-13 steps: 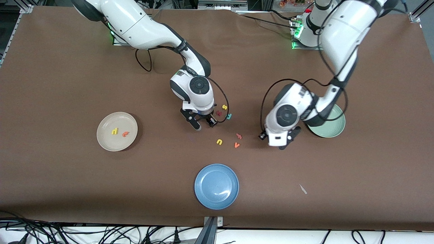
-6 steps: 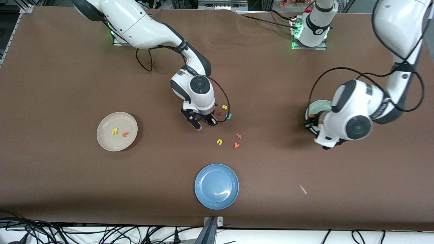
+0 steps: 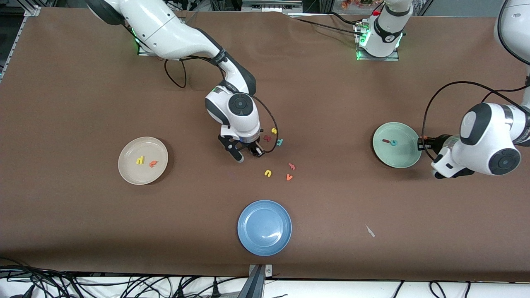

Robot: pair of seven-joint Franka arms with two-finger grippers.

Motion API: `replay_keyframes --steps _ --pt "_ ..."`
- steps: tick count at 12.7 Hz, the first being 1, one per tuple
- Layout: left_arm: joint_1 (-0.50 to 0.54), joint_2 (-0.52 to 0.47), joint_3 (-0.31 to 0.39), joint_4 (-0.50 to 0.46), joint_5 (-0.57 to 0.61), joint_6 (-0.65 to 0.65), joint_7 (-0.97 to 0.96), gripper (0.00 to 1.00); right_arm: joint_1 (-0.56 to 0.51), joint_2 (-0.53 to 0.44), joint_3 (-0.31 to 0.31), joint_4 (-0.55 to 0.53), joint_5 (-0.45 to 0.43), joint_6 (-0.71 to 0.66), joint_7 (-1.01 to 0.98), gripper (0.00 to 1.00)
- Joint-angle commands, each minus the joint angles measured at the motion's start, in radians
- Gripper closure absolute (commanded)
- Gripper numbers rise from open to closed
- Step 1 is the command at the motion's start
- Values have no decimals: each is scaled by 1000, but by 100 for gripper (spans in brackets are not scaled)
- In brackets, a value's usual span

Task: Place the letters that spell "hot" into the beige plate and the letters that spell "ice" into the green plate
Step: 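Place o on cream plate with the right gripper while the left gripper places g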

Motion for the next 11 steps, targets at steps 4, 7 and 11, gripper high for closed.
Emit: replay_keyframes --steps 4,7,11 --pt "35 41 -12 -112 57 178 20 88 -284 -191 138 -131 13 -222 -351 86" --pt "34 24 -16 -100 57 162 21 0 -449 -334 138 -292 85 -219 -702 85" --pt "30 -25 -79 61 42 -46 21 0 -613 -436 115 -364 142 -266 -1122 84"
